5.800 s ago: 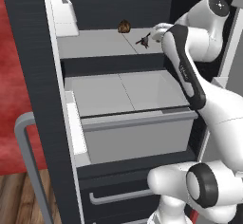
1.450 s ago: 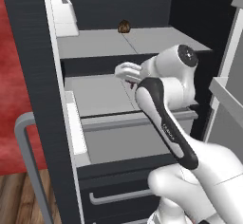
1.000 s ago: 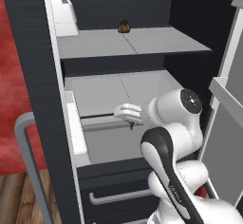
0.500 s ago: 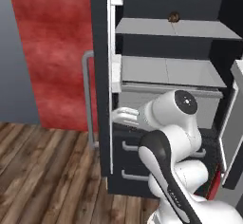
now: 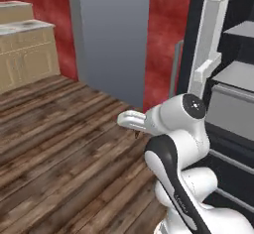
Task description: Take the fish out of the fridge, briefly rinse it in the sink, and place it on the tray next to the sink.
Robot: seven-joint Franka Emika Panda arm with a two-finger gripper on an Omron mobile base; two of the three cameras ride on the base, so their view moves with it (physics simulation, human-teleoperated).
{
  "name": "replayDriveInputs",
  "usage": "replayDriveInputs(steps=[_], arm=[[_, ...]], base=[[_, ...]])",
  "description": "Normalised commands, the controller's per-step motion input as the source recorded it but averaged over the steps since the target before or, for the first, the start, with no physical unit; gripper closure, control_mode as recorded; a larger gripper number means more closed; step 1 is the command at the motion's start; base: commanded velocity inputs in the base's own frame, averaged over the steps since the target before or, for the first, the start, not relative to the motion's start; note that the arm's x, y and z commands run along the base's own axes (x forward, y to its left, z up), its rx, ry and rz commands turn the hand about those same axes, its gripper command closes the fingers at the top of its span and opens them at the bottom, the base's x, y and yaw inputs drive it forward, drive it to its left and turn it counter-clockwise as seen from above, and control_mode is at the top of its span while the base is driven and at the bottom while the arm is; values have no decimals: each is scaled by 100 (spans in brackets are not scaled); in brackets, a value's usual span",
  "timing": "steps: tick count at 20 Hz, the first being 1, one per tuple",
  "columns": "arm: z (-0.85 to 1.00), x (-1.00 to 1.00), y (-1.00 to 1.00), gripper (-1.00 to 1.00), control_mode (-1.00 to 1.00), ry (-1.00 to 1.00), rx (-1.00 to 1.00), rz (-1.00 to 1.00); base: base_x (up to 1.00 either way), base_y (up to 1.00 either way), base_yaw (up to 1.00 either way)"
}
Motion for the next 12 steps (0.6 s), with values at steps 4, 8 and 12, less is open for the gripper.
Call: replayDriveInputs(steps=[4, 8, 12], arm=[[0, 0, 0, 100, 100, 0, 0, 0], [0, 0, 0, 100, 100, 0, 0, 0], [0, 0, 0, 100, 100, 0, 0, 0]], base=[[0, 1, 100], [20, -1, 93], [48, -9, 82]])
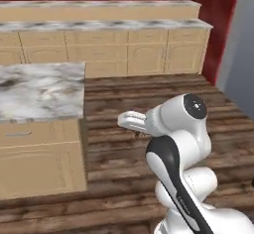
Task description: Take the fish out of the fridge, briefly rinse it in the sink, and place it on the tray next to the sink.
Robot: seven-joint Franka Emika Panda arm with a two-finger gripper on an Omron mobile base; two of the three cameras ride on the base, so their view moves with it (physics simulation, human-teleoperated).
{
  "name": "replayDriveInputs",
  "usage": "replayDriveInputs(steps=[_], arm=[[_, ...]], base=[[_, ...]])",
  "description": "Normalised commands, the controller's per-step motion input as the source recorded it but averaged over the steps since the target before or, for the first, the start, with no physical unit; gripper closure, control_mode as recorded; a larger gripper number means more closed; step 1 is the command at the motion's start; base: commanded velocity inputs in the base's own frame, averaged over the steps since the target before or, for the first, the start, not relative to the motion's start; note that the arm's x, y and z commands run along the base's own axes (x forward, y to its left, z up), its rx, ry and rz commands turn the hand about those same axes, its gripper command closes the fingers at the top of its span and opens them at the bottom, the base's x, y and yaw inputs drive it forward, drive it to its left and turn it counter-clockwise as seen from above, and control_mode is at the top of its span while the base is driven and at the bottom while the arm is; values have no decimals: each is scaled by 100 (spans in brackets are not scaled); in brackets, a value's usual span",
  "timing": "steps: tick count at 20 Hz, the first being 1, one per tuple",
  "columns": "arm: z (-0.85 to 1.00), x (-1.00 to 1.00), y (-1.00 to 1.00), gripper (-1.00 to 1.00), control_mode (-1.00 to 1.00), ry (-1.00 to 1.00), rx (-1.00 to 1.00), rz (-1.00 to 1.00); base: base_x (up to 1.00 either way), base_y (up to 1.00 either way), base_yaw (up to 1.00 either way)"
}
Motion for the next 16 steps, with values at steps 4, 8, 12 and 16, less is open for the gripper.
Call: replayDriveInputs(steps=[4, 8, 12, 16], arm=[[0, 0, 0, 100, 100, 0, 0, 0], [0, 0, 0, 100, 100, 0, 0, 0], [0, 0, 0, 100, 100, 0, 0, 0], [0, 0, 0, 100, 100, 0, 0, 0]], base=[[1, 0, 95], [0, 0, 100], [0, 0, 100], [0, 0, 99]])
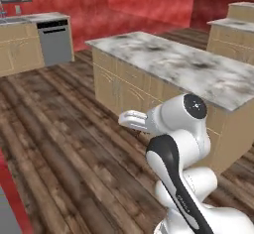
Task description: Take the fish out of the fridge, briefly rinse it in the sink, and place it on the tray next to the sink.
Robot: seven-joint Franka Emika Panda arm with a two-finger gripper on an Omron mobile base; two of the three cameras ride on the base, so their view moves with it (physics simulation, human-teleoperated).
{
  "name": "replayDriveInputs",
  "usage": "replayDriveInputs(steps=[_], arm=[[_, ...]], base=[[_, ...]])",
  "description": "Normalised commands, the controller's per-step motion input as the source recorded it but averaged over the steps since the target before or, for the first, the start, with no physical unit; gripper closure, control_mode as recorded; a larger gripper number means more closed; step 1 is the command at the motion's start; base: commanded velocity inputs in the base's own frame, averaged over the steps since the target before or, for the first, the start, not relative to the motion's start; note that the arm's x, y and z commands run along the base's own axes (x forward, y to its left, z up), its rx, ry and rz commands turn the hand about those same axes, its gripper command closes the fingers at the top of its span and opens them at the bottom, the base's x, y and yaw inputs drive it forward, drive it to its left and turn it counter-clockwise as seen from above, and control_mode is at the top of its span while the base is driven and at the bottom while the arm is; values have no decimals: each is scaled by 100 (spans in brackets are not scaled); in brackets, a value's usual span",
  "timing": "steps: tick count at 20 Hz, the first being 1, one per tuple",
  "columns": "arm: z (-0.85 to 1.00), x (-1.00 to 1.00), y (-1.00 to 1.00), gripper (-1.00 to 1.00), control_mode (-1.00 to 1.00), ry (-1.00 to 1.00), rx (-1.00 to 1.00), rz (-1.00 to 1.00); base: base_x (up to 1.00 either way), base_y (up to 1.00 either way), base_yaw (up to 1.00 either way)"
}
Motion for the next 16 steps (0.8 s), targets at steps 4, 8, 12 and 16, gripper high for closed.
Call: replayDriveInputs(steps=[4, 8, 12, 16], arm=[[0, 0, 0, 100, 100, 0, 0, 0], [0, 0, 0, 100, 100, 0, 0, 0], [0, 0, 0, 100, 100, 0, 0, 0], [0, 0, 0, 100, 100, 0, 0, 0]], base=[[57, -11, 68], [100, -73, 2], [100, -95, -5], [100, -100, 0]])
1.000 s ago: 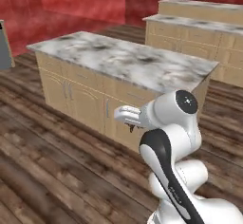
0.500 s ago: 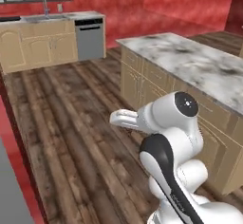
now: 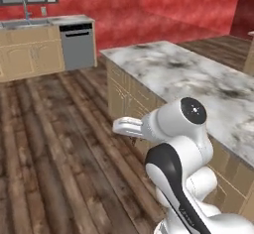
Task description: Take the fish out of the fridge, briefly rinse it in the sink, and place it on the tray next to the sink.
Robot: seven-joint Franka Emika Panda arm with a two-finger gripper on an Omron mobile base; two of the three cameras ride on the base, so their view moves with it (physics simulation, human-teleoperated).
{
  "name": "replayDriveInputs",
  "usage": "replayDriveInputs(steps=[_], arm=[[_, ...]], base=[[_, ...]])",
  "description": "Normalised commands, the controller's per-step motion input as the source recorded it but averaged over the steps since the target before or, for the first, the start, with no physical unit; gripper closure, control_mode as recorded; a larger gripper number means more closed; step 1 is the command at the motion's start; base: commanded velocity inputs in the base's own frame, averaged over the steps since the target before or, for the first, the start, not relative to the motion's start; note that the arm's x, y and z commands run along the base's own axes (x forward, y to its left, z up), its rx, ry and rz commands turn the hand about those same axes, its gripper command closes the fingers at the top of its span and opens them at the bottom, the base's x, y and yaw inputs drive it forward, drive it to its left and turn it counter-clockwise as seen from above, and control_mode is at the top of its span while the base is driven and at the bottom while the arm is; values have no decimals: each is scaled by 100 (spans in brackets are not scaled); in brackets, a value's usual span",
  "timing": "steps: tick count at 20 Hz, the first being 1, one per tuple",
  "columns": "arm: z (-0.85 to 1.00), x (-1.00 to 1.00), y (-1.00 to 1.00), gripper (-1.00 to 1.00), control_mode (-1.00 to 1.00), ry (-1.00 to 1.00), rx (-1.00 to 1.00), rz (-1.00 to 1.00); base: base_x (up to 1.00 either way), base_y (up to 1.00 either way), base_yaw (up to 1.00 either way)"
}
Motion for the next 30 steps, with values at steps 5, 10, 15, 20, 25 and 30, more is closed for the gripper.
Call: replayDriveInputs(steps=[5, 10, 15, 20, 25, 30], arm=[[0, 0, 0, 100, 100, 0, 0, 0], [0, 0, 0, 100, 100, 0, 0, 0], [0, 0, 0, 100, 100, 0, 0, 0], [0, 0, 0, 100, 100, 0, 0, 0], [0, 0, 0, 100, 100, 0, 0, 0], [0, 0, 0, 100, 100, 0, 0, 0]], base=[[100, -36, 7], [100, 0, 31], [100, -1, 38], [100, -36, 16], [100, -76, 3], [100, -42, 5]])
